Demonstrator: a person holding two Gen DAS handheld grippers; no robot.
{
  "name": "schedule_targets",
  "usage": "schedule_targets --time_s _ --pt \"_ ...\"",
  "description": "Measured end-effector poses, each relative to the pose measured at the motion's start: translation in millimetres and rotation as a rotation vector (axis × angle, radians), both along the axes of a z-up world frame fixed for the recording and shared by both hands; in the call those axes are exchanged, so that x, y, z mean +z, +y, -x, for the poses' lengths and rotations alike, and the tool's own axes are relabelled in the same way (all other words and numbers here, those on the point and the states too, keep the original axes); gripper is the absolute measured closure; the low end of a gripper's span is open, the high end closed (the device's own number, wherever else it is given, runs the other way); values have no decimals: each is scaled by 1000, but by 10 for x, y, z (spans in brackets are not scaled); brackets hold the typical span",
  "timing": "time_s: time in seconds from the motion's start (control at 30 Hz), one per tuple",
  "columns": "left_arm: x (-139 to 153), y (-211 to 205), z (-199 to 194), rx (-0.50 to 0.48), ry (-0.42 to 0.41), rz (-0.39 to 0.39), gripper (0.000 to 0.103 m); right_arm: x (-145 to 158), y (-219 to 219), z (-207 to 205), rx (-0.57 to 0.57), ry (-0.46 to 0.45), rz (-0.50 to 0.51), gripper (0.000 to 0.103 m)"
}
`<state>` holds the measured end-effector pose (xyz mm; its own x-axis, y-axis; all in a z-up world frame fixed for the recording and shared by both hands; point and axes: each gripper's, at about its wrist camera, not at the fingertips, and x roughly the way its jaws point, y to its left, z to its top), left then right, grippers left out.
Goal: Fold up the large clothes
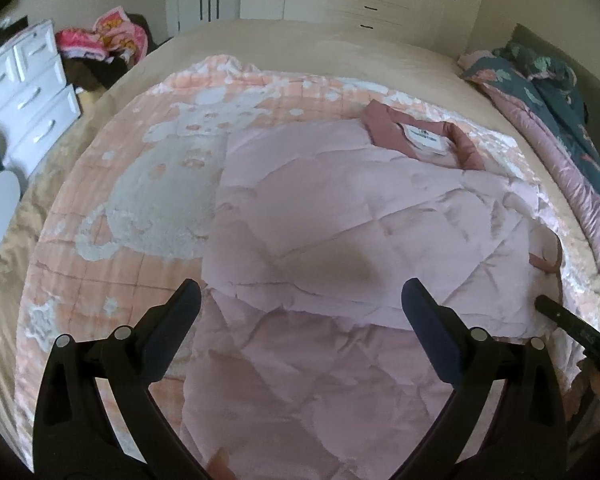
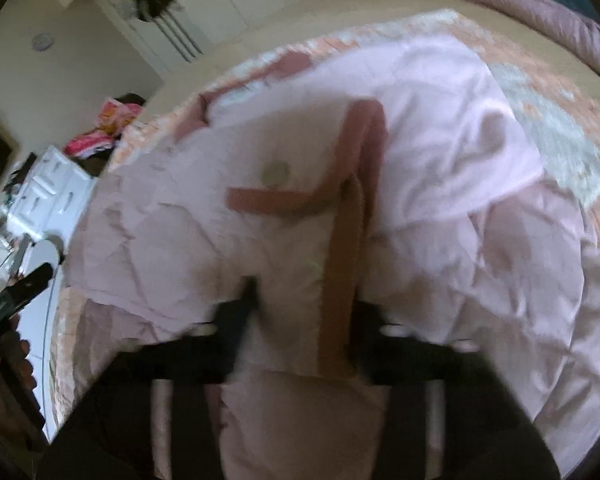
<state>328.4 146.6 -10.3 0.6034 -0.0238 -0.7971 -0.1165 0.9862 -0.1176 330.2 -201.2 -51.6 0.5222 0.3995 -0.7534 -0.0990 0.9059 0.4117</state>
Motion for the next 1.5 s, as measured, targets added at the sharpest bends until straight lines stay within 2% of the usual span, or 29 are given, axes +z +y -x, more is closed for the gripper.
schedule_targets --time_s 0.03,0.13,0.37,0.5,0.6,0.93,1.13,1.2,1.27,1.3,1.37,1.43,1.5 --pt "1 24 0 0 -3 21 9 70 38 16 29 -36 5 85" --pt "25 68 -16 12 -14 35 9 359 113 40 89 -113 19 90" --pt "146 70 -122 22 -37 50 9 1401 191 -75 210 -366 123 91" --pt "187 22 -206 16 -47 50 9 1631 123 -247 213 -415 168 91" --pt "192 -41 -284 9 -43 42 9 1564 18 -374 200 -395 190 91" --pt "84 -226 -425 -24 -30 20 9 724 -339 -590 92 -213 149 91" --pt "-71 -278 -513 -28 1 22 9 439 -352 -607 64 -162 162 88" --pt "-111 -286 -535 -26 7 30 9 404 -346 -609 54 -152 172 84" --pt "-155 -303 -572 -29 19 41 9 393 -355 -605 31 -152 197 73" --pt "-170 -318 -587 -30 23 38 9 402 -362 -604 22 -154 204 71" --pt "-204 -347 -626 -31 33 31 9 444 -390 -575 1 -176 210 53" --pt "-262 -370 -679 -31 46 26 9 503 -402 -545 -9 -203 219 45" --pt "-330 -374 -728 -28 64 21 9 569 -386 -529 -7 -223 229 43"
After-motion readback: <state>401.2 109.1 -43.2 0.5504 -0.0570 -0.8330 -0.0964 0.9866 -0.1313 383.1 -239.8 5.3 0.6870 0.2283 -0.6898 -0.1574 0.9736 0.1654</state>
